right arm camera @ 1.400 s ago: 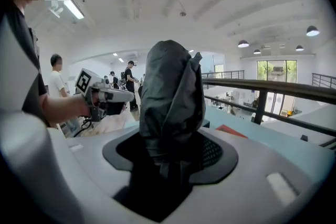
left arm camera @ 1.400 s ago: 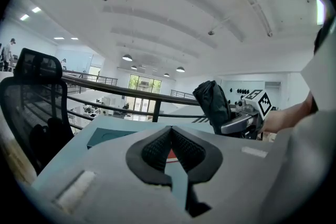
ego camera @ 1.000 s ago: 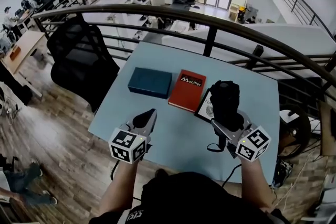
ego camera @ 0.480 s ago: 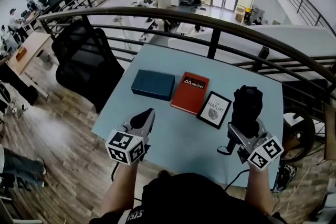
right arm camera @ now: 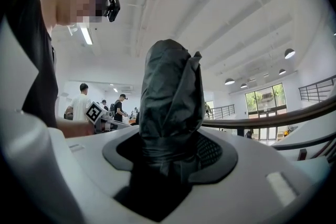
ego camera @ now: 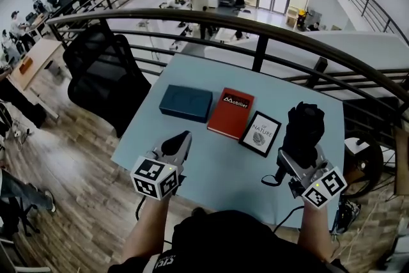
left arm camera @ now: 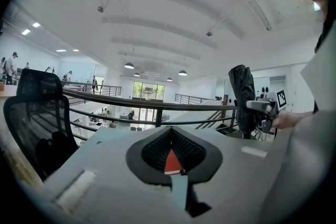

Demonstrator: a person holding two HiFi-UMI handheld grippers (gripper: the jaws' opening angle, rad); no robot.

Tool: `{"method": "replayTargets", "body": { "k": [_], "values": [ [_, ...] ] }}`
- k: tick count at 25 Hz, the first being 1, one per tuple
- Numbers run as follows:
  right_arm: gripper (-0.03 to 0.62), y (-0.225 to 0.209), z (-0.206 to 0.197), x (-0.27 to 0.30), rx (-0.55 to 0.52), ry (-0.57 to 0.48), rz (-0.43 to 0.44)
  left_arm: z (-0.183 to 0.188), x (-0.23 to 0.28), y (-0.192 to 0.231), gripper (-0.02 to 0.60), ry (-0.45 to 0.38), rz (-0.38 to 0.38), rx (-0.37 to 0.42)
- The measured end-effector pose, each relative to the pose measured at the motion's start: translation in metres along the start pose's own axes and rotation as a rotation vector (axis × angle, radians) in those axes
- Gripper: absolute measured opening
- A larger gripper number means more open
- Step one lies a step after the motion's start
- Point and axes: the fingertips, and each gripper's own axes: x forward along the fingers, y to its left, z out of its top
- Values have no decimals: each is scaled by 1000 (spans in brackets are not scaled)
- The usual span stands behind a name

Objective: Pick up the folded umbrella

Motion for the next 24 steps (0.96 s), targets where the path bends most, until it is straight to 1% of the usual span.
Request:
{"method": "replayTargets", "body": {
  "k": [6,19,24],
  "values": [
    [252,9,-5,4,-18,32,15,0,0,-4,8,4,-9,-1],
    [252,10,-10,-2,34,24,8,-8,-2,-10,8,16,-18,-1],
    [252,11,-12,1,38,28,4,-10,-5,-8,8,19,-21,-3]
  ]
}}
